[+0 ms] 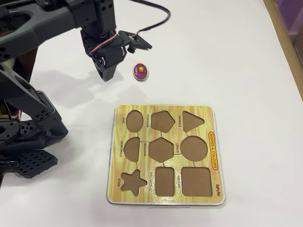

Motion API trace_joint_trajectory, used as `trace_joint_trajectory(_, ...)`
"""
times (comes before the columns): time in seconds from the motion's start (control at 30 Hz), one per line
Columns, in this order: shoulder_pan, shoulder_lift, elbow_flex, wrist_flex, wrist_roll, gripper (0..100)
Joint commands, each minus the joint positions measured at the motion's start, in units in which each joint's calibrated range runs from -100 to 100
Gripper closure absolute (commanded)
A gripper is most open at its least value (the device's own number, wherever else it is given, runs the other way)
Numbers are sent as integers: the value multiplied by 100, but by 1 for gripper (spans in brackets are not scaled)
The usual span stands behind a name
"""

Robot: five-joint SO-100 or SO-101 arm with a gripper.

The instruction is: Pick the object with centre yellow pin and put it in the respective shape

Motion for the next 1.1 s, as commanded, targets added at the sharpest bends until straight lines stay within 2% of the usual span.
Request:
trace_joint_trajectory(0.0, 318, -10, -207, 2, 12, 99)
trace_joint_trajectory(0.23, 387, 425, -234, -707, 27, 98)
trace_joint_trajectory(0.4, 338, 517, -279, -698, 33, 86)
trace_joint_trajectory(0.5, 357, 534, -288, -768, 27, 86)
trace_joint_trajectory(0.63, 348, 542, -207, -1641, 38, 85)
trace_joint_trajectory(0.77, 348, 542, -207, -2055, 38, 85)
trace_joint_trajectory(0.97, 445, 550, -207, -2539, 629, 85)
trace_joint_trajectory(1.07, 455, 617, -198, -2453, 686, 85)
